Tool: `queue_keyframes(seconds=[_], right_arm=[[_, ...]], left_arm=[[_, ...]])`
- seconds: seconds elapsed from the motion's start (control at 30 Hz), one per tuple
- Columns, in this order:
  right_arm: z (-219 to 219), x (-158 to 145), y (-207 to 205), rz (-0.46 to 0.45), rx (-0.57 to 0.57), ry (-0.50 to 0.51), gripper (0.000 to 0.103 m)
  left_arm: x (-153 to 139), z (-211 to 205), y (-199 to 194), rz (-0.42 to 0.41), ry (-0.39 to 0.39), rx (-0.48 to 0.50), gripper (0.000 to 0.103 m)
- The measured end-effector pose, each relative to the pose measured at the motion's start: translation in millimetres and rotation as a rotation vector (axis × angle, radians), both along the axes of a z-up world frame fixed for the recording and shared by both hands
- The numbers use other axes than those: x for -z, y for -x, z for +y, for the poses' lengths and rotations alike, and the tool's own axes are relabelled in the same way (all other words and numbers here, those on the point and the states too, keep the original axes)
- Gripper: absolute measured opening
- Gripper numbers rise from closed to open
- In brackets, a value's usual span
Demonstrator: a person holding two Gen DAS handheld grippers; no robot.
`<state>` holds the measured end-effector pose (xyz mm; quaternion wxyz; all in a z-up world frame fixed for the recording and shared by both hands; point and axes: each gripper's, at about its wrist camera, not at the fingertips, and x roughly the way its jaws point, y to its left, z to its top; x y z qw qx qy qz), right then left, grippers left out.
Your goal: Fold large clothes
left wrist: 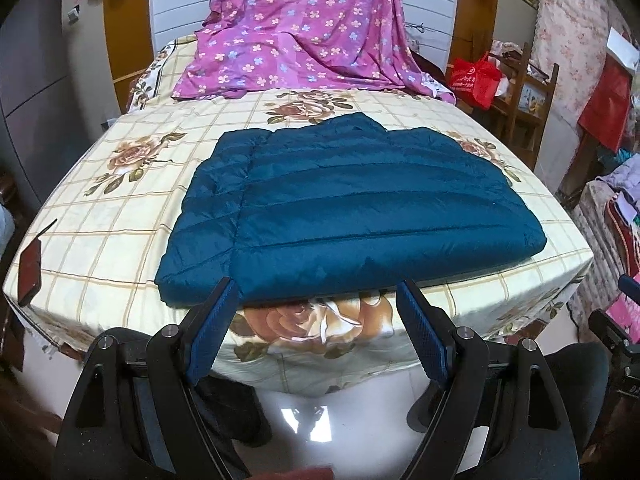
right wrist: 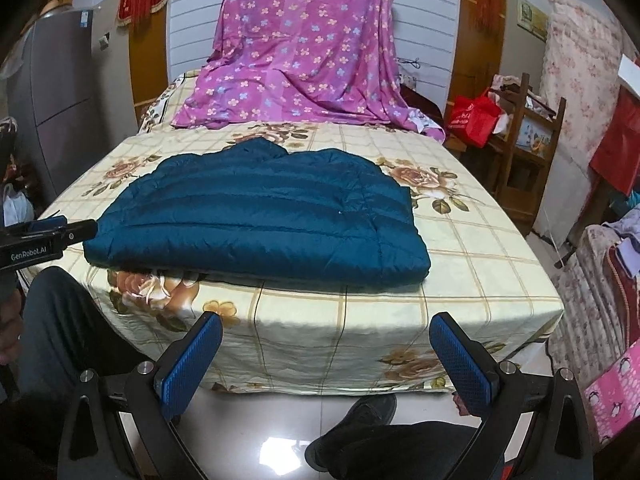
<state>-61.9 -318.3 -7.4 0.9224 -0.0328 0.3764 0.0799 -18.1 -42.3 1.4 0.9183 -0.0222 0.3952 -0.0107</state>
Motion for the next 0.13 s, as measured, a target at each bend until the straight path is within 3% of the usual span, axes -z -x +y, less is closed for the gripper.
queue_keyframes(seconds=[0.13], right_arm=[[2.0, -1.7, -0.7, -0.005, -0.004, 0.008, 0.103]], left_arm=[[0.2, -0.7, 1.6, -0.009, 0.002, 0.006, 0.081]])
